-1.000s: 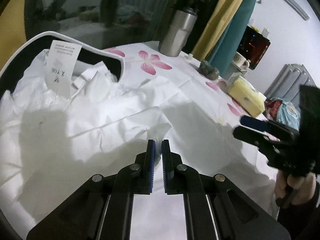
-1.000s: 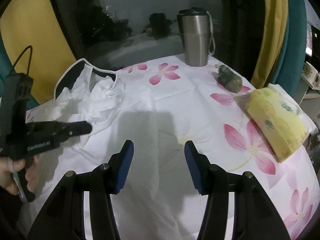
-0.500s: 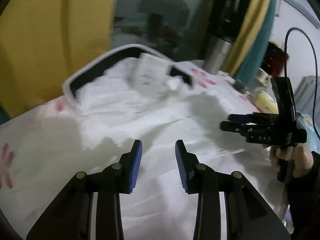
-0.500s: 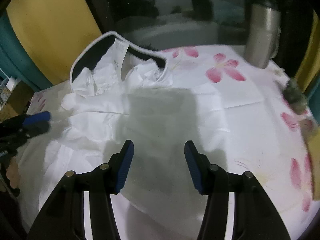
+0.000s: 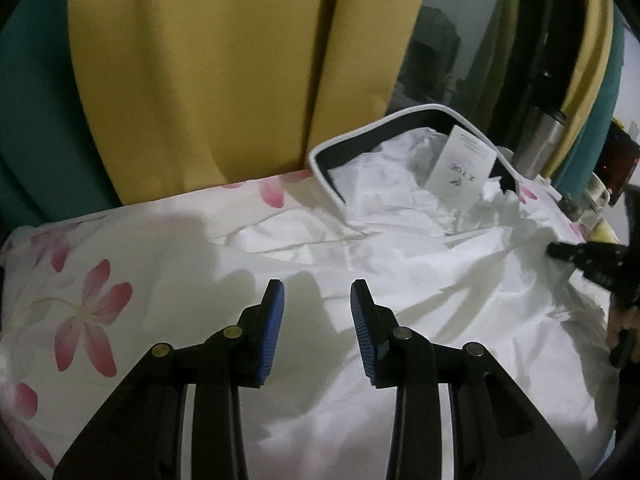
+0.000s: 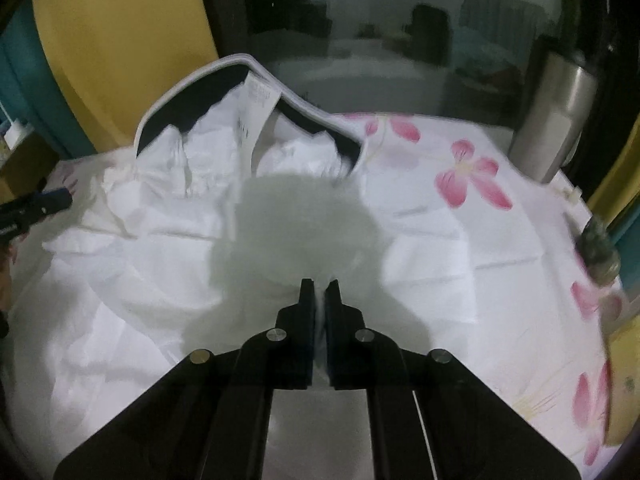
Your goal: Fold large clothes
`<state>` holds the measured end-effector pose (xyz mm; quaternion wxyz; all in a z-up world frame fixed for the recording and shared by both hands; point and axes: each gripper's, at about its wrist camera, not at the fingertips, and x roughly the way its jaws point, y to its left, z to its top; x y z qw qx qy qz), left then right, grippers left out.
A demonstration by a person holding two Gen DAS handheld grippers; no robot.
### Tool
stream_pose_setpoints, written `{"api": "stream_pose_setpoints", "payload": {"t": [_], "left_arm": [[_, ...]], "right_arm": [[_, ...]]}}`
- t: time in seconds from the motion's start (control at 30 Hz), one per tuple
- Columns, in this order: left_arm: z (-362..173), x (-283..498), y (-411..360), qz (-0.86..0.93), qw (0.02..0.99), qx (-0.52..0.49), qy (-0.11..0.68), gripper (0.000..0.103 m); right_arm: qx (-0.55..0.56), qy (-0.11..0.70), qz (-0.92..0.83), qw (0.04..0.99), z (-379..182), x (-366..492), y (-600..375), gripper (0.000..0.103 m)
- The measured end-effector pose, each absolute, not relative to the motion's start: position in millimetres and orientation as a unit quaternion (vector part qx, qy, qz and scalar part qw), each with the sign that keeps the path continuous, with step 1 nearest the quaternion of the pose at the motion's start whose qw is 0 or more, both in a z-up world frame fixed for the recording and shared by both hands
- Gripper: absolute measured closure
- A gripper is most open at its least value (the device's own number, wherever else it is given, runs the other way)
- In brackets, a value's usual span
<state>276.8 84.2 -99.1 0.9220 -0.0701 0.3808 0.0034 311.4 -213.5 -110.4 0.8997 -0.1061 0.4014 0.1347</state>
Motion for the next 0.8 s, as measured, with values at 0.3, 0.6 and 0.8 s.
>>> {"api": "stream_pose_setpoints", "payload": {"t": [0.3, 0.6, 0.8], "left_arm": [[-116, 273, 108, 0.020, 0.910, -0.082, 0.406, 0.066], [-119, 253, 120, 0.017, 0.908, -0.088, 0.410, 0.066], [-109, 250, 91, -0.063, 0.909, -0.079, 0.403, 0.066]], "right_arm": [[-0.109, 0.395, 0.118, 0.904, -102, 330, -222, 0.098], [-0.089, 0.416, 0.116, 0.897, -117, 316, -241, 0.093], [-0.082, 0.423, 0.134, 0.893, -103, 331, -248, 0.060]]}}
